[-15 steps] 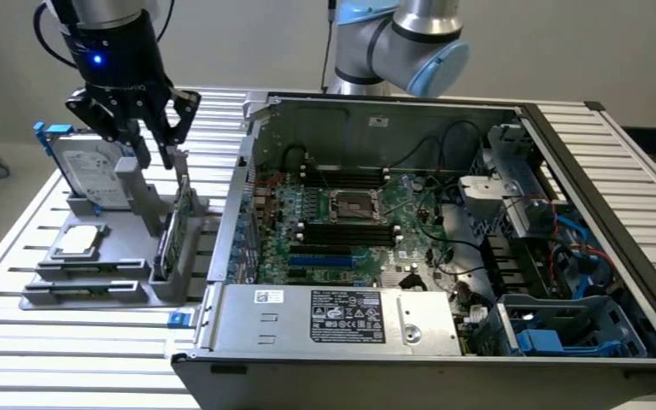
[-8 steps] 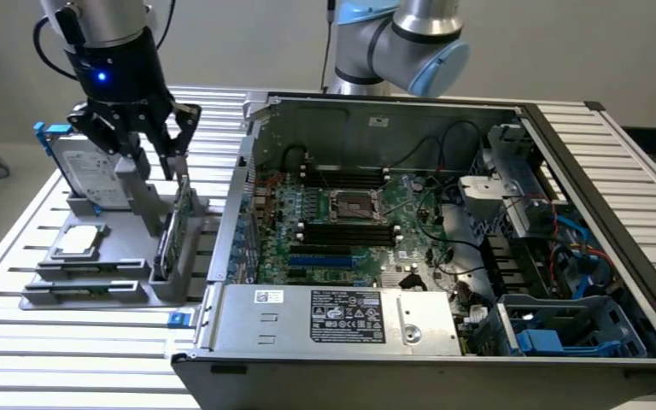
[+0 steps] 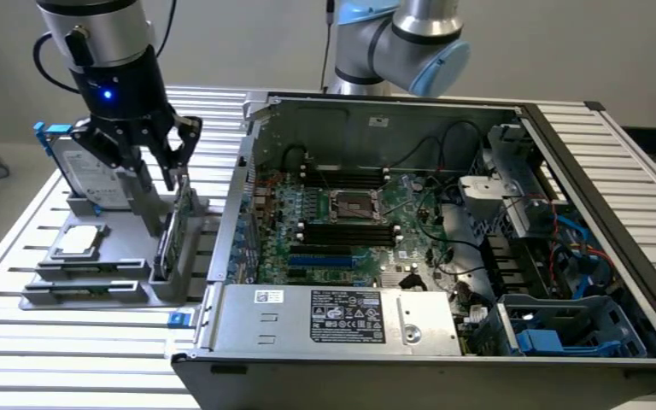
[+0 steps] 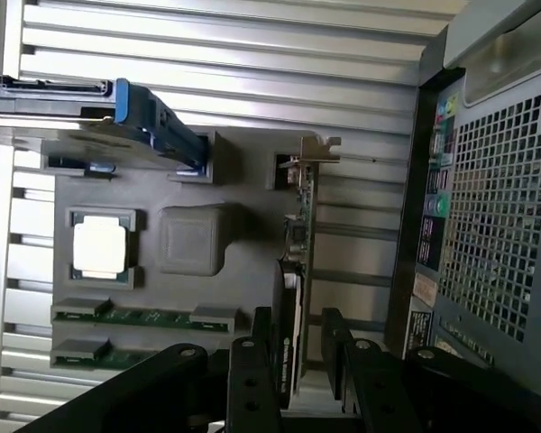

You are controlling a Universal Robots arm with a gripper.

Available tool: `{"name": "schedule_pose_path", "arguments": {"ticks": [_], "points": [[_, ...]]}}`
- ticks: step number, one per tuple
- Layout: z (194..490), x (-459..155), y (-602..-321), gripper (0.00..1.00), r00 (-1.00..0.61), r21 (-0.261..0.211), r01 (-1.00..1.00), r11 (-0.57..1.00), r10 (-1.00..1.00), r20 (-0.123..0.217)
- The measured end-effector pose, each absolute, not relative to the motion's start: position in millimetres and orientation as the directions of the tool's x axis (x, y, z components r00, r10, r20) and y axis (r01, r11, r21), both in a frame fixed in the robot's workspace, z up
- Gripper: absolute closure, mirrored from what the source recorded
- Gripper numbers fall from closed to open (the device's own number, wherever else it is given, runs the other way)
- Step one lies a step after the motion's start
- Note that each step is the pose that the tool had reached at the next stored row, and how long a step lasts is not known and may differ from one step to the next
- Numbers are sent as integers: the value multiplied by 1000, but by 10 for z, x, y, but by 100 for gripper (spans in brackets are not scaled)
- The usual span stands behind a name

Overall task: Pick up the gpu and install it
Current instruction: 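Pick up the gpu and move the gpu toward the slot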

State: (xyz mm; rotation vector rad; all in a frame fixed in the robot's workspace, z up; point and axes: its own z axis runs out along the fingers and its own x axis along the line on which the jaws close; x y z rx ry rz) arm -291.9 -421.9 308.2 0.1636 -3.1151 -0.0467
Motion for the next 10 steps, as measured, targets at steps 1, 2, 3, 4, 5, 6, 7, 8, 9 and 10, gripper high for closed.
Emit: {"name": "schedule_pose_path", "arguments": {"ticks": [1, 2, 3, 4, 5, 6, 7, 8, 9, 10], "points": [[3064, -2919, -4226, 64, -994, 31, -109, 994, -110, 20], [3046, -2919, -4233, 64, -993, 31, -114, 993, -115, 21], [3029, -2920, -4241, 64, -993, 32, -119, 992, -119, 21], [3010, -2920, -4248, 64, -992, 32, -123, 992, -124, 21], [2992, -2920, -4255, 64, -992, 32, -126, 991, -127, 21], [2974, -2921, -4263, 64, -991, 32, -129, 991, -130, 21], [2956, -2922, -4270, 64, -991, 32, -132, 991, -133, 21], [2938, -2925, -4275, 64, -991, 32, -134, 990, -134, 21], [2919, -2929, -4278, 64, -991, 32, -135, 990, -136, 21], [2901, -2933, -4280, 64, -990, 32, -136, 990, -136, 21]]}}
